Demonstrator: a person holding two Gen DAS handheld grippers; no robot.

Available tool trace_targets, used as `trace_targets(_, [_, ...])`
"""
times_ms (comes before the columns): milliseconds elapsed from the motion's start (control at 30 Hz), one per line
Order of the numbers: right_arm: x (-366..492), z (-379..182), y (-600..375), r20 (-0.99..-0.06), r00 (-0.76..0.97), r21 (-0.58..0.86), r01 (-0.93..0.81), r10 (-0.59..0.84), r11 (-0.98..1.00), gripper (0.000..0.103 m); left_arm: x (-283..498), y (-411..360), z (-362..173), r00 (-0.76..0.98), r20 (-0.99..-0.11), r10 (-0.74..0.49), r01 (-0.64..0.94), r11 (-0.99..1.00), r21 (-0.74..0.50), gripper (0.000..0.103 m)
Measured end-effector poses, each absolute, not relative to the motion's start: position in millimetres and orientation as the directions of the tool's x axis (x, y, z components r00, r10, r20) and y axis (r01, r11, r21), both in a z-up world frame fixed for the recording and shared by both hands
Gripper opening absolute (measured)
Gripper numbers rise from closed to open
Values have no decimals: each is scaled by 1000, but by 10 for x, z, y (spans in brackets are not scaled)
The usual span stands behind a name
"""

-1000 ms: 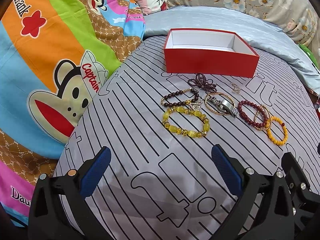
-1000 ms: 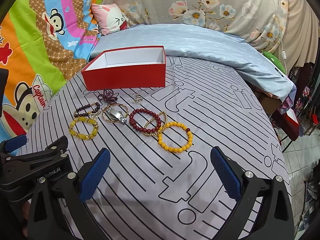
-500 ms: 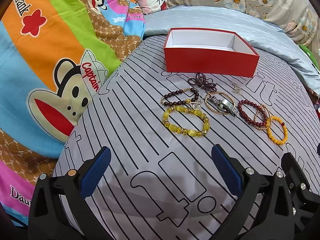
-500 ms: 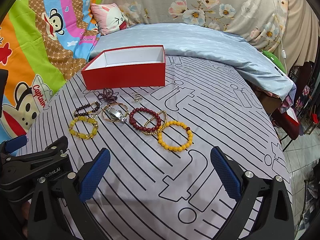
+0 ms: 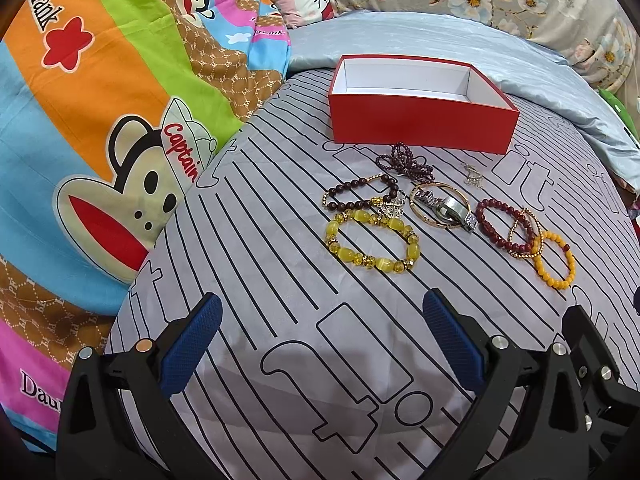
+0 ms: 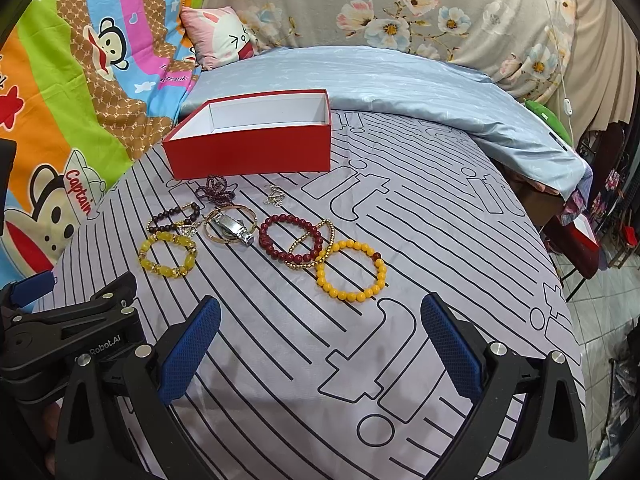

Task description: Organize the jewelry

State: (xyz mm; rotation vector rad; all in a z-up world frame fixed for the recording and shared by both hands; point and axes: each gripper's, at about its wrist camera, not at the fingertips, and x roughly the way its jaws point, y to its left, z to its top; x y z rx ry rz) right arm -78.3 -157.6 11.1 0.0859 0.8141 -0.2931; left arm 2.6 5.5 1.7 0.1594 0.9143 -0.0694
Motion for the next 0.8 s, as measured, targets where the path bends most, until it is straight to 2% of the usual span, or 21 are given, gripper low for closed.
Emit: trace_targets(800, [-788, 97, -1586, -729, 646, -32, 295, -224, 955, 96, 17, 73, 4, 606, -795, 7, 129, 986, 107, 96])
